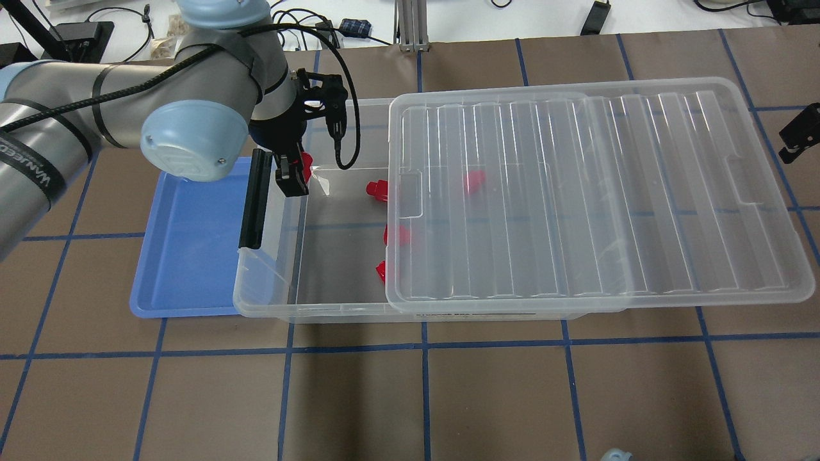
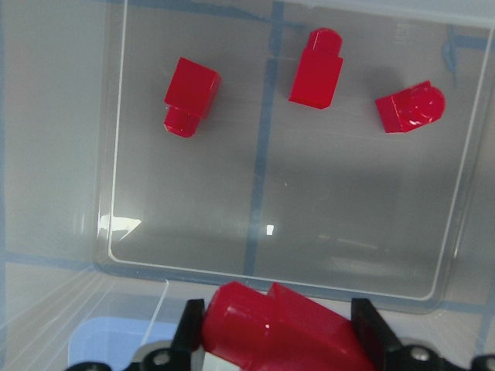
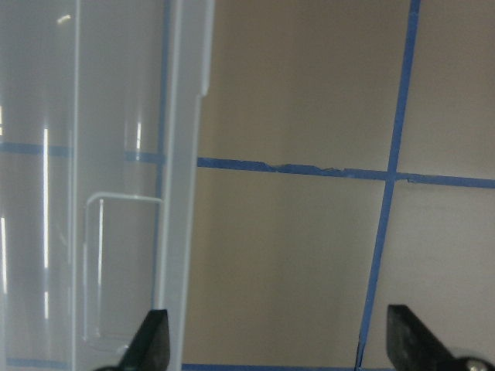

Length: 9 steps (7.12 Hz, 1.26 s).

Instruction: Place red block in blue tray from box

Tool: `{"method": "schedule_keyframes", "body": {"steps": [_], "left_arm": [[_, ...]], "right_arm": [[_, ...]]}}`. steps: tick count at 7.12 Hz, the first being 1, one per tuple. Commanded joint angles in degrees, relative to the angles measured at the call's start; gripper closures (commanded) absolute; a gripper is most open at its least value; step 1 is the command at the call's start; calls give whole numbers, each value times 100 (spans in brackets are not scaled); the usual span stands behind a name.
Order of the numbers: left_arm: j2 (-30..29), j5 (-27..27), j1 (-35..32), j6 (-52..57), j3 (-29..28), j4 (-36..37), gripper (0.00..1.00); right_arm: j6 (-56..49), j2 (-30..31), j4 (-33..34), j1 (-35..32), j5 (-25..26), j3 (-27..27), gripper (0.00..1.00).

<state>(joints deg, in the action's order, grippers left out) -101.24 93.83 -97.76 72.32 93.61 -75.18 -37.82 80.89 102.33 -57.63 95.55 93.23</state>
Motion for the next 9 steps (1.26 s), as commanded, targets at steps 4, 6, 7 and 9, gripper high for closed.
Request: {"method": "schedule_keyframes", "body": {"steps": [4,6,7,9], "left_arm": [[244,170,1256,-2716,393,660,85],[271,179,1837,-5189,779,680,85],[315,153,2127,-6176,1068,680,85],[141,57,2654,-6239,1316,715,88]], "right_arm": [[108,-496,-11,24,368,20,0],[398,-531,-55,-20,324,20,0],[520,-505,-64,-28,185,116,0],[697,-452,-64,-46,25,231,0]]}}
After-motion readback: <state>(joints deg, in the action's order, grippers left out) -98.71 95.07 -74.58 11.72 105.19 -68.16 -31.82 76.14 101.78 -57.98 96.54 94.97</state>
